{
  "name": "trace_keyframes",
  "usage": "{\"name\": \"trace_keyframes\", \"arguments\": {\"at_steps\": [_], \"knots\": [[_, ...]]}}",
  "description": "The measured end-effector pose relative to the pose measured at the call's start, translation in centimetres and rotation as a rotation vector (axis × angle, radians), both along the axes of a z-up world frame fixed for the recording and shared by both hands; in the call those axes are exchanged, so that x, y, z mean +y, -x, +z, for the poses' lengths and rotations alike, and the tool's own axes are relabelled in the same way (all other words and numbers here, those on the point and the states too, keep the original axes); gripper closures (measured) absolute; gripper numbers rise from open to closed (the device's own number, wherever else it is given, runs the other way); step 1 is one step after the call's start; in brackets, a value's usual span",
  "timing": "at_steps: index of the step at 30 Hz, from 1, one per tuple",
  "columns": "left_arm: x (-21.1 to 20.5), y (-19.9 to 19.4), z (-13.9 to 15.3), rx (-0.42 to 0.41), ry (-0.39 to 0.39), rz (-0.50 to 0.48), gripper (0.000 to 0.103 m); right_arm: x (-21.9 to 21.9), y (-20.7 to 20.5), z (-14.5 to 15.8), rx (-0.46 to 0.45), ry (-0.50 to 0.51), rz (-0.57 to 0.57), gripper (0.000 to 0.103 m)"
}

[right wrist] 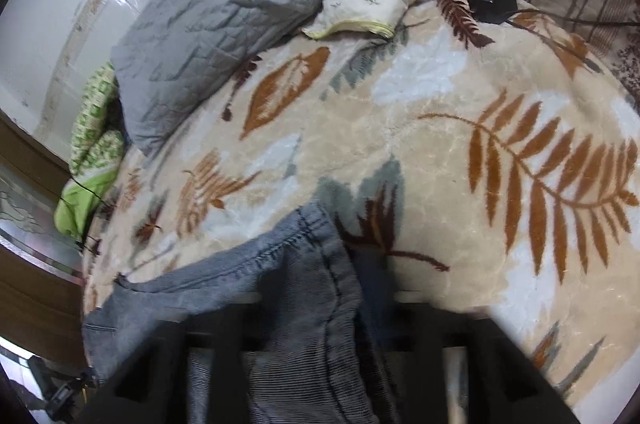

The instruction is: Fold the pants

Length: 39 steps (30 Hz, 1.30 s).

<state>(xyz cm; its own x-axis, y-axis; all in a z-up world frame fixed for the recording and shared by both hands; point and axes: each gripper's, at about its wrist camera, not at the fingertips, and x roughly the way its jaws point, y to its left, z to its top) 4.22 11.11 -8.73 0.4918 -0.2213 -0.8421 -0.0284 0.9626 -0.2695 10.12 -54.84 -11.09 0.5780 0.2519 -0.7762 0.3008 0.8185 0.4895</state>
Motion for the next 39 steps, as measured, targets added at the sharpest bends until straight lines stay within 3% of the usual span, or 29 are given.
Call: {"name": "trace_keyframes", "arguments": {"at_steps": [2, 5, 7, 9, 11, 13, 17, 19, 21, 23, 24, 30, 33, 36, 39], "knots": [[0.0, 0.1, -0.2, 0.005, -0.004, 0.000, 0.033, 0.2, 0.4, 1.1, -0.078, -0.007, -0.005, 0.022], [-0.3, 0.2, -0.4, 0.007, -0.005, -0.007, 0.033, 0.4, 1.9, 4.0, -0.238, 0.078, -0.049, 0.022], [-0.5, 0.2, -0.3, 0.007, -0.006, -0.013, 0.033, 0.7, 3.9, 6.6, -0.419, 0.111, -0.089, 0.020], [-0.7, 0.1, -0.3, 0.008, -0.010, -0.020, 0.033, 1.2, 5.9, 8.4, -0.584, 0.130, -0.121, 0.000], [-1.0, 0.0, -0.2, 0.006, -0.015, -0.027, 0.033, 1.5, 7.4, 8.6, -0.682, 0.178, -0.174, 0.000], [-1.2, 0.0, 0.0, 0.000, -0.023, -0.032, 0.033, 1.5, 6.5, 8.1, -0.604, 0.229, -0.152, 0.000], [-1.2, -0.5, 0.6, -0.008, -0.051, -0.034, 0.033, 0.9, 2.7, 4.4, -0.318, 0.048, 0.002, 0.000], [-1.0, -0.7, 0.9, -0.015, -0.049, -0.028, 0.033, 1.6, 1.2, 3.0, -0.202, 0.074, 0.038, 0.017], [-1.0, -0.8, 1.1, -0.019, -0.045, -0.025, 0.033, 1.9, 0.1, 1.9, -0.120, 0.111, 0.055, 0.045], [-1.2, -0.9, 1.1, -0.018, -0.050, -0.031, 0.033, 2.0, -0.9, 0.2, -0.046, 0.058, 0.076, 0.065], [-1.4, -1.0, 1.0, -0.016, -0.052, -0.035, 0.033, 1.9, -1.3, -0.4, -0.014, 0.043, 0.082, 0.067], [-1.5, -1.0, 0.8, -0.011, -0.048, -0.038, 0.033, 1.4, -2.0, -1.4, 0.024, 0.047, 0.084, 0.067], [-1.3, -1.1, 0.7, -0.009, -0.046, -0.033, 0.033, 1.9, -1.7, -1.2, 0.047, 0.152, 0.075, 0.067], [-1.1, -1.2, 0.5, -0.005, -0.047, -0.028, 0.033, 1.6, -1.5, -0.8, 0.033, 0.152, 0.066, 0.057], [-1.0, -1.3, 0.3, 0.003, -0.042, -0.024, 0.033, 1.8, -1.8, -1.5, 0.068, 0.154, 0.089, 0.057]]}}
